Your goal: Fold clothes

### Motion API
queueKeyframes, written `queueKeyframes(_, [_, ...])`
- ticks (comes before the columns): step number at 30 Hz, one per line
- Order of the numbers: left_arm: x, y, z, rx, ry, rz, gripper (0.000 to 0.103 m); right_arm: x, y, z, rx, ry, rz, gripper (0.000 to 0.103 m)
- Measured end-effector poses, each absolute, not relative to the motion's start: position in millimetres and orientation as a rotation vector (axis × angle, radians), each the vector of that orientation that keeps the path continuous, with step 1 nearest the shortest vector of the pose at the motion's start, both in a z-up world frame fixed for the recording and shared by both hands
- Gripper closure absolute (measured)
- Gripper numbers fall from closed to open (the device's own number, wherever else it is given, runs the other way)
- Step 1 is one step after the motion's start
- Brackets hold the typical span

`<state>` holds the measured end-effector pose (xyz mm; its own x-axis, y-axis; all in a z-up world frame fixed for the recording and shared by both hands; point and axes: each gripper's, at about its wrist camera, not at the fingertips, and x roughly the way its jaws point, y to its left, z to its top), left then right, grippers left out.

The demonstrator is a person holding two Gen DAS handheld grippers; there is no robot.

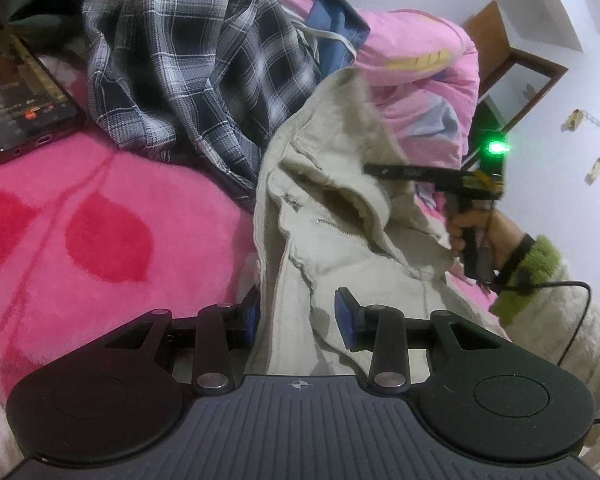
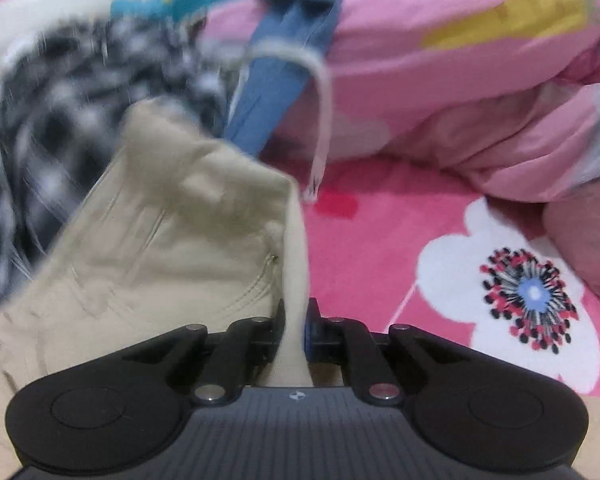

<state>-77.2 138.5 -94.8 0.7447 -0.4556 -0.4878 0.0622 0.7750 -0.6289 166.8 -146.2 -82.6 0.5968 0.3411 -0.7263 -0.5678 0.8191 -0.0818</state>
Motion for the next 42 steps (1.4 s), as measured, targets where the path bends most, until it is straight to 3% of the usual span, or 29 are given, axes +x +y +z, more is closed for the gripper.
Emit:
queueKeyframes(8, [-81, 144, -97, -0.65, 0.659, -0.323, 0.066, 138, -179, -53, -0.299, 0.822, 0.585, 0.097])
queueKeyframes(12, [-81, 147, -102, -0.67, 0.653, -0.332, 0.066, 97, -187, -48, -0.445, 0.896, 0.645, 0.092])
queueKeyframes(13, [-81, 147, -103, -0.675, 0.65, -0.333, 0.066, 82, -187, -47, -0.517, 0.887, 0.66, 0.089])
queueKeyframes(17, [-80, 147, -105, -0.671, 0.634, -0.342, 0.066, 38, -190, -27, -0.663, 0.843, 0.735, 0.061])
queueKeyframes(20, [-83, 147, -108, -0.66, 0.616, -0.35, 0.066, 36, -210, 11, -0.481, 0.742, 0.773, 0.06])
queueKeyframes(22, [-85, 148, -110, -0.657, 0.606, -0.357, 0.066, 43, -225, 37, -0.323, 0.655, 0.768, 0.051])
queueKeyframes(26, [-90, 149, -112, -0.654, 0.593, -0.364, 0.066, 82, -239, 69, 0.023, 0.532, 0.678, 0.05])
queueKeyframes(30, [-93, 147, -112, -0.639, 0.583, -0.357, 0.066, 136, -201, 36, 0.122, 0.629, 0.595, 0.052])
queueKeyframes(35, [-96, 147, -112, -0.631, 0.579, -0.355, 0.066, 119, -161, -18, -0.03, 0.784, 0.757, 0.067])
queueKeyframes(42, [-96, 151, -116, -0.658, 0.577, -0.375, 0.066, 94, -107, -93, -0.253, 0.996, 0.979, 0.065])
